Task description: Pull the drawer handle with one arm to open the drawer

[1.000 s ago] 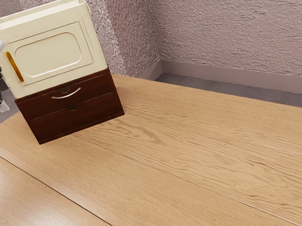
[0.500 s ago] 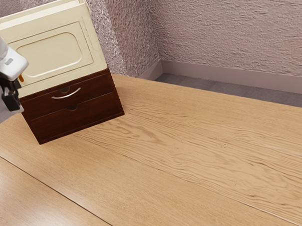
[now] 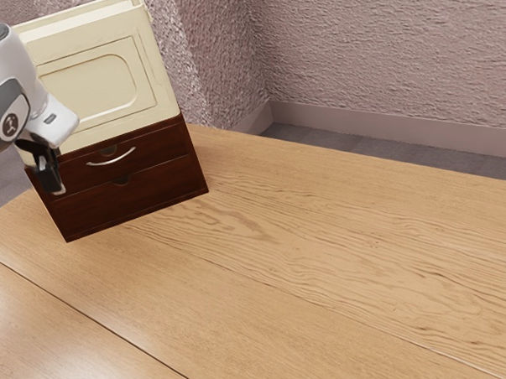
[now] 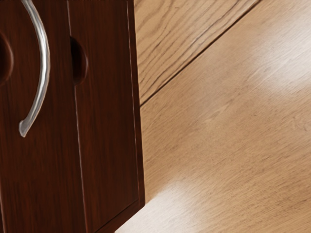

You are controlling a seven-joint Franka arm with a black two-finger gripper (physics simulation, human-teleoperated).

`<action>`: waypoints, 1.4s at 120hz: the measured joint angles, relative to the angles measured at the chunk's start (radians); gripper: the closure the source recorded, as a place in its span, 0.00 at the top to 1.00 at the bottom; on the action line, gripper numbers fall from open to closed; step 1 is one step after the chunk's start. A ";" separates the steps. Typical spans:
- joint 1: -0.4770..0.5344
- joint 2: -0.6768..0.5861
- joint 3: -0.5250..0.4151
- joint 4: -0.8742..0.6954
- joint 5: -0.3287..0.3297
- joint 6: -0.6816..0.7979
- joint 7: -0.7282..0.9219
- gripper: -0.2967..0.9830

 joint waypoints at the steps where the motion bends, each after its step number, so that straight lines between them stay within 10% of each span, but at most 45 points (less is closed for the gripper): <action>1: 0.000 0.001 0.000 0.000 0.000 0.002 0.000 0.77; 168: 0.137 0.309 -0.105 0.171 -0.175 0.177 0.049 0.77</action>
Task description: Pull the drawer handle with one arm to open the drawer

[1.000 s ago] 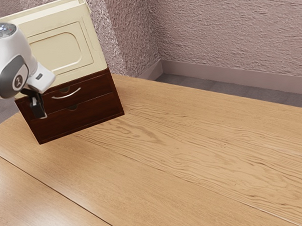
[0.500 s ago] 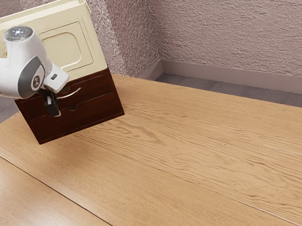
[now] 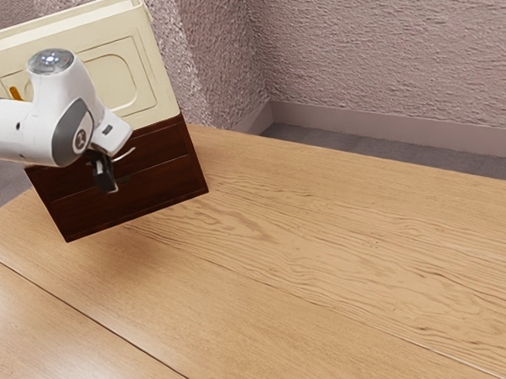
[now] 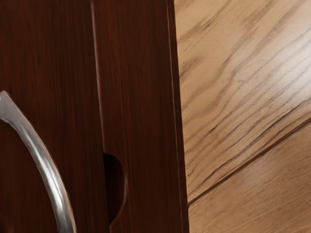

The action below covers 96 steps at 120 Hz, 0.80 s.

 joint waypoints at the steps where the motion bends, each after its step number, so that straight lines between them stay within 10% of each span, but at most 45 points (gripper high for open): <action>1: 0.008 0.001 -0.008 0.002 0.000 0.000 0.000 0.77; 96: 0.017 -0.063 -0.066 -0.115 0.002 0.008 0.011 0.77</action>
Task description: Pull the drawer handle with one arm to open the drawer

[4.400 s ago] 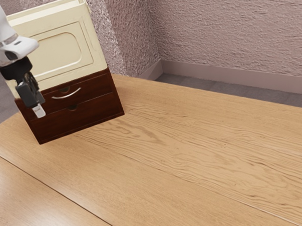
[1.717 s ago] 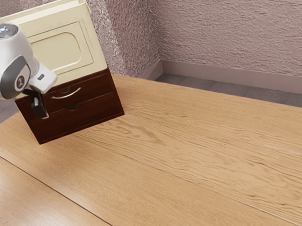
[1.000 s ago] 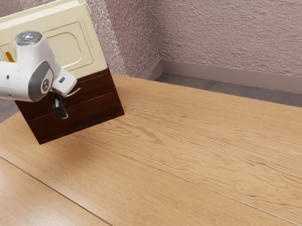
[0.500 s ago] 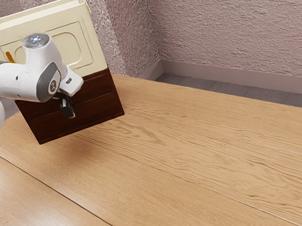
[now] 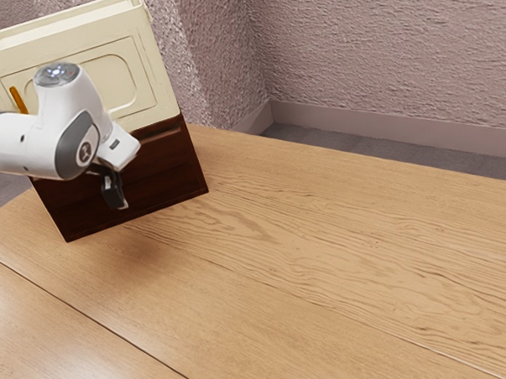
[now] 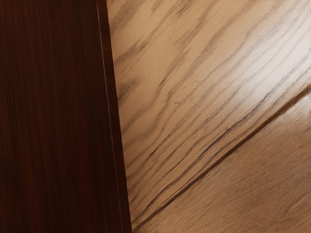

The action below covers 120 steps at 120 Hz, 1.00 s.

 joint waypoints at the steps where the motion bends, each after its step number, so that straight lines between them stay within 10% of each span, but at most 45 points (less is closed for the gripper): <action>1: -0.001 -0.002 0.000 -0.002 0.000 0.000 0.000 0.77; 66: -0.064 -0.115 0.012 -0.116 0.102 -0.001 0.000 0.59; 120: -0.107 -0.212 0.014 -0.231 0.166 0.003 -0.005 0.73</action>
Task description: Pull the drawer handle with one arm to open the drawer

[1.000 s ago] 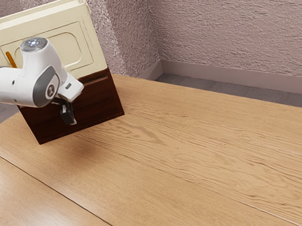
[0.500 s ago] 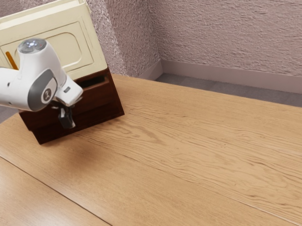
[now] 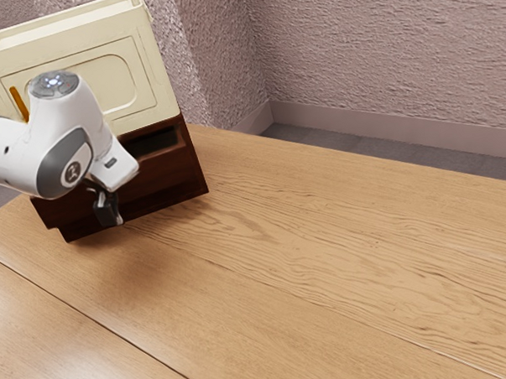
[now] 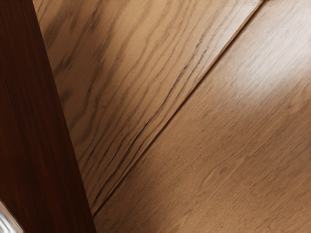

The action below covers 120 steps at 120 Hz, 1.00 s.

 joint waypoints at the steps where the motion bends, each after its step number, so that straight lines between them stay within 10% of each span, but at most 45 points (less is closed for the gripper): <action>1: -0.001 -0.003 0.000 -0.003 0.000 0.000 0.000 0.73; 120: -0.099 -0.275 -0.003 -0.228 0.097 0.002 -0.041 0.74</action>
